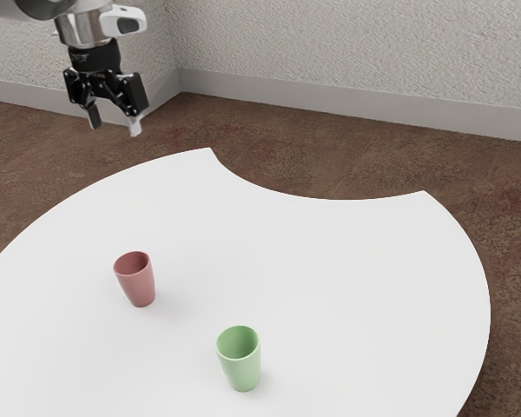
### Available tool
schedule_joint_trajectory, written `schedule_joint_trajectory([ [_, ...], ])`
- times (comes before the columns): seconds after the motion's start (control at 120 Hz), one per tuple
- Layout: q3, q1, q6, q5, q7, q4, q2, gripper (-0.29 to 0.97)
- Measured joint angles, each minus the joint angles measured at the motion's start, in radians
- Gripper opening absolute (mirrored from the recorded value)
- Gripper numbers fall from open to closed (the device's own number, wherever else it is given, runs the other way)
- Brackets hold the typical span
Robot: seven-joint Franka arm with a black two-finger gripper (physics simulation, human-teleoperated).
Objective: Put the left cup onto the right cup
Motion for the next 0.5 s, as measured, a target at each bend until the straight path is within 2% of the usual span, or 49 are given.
schedule_joint_trajectory([
  [0.5, 0.002, 0.013, 0.024, 0.003, 0.006, 0.001, 0.033, 0.66],
])
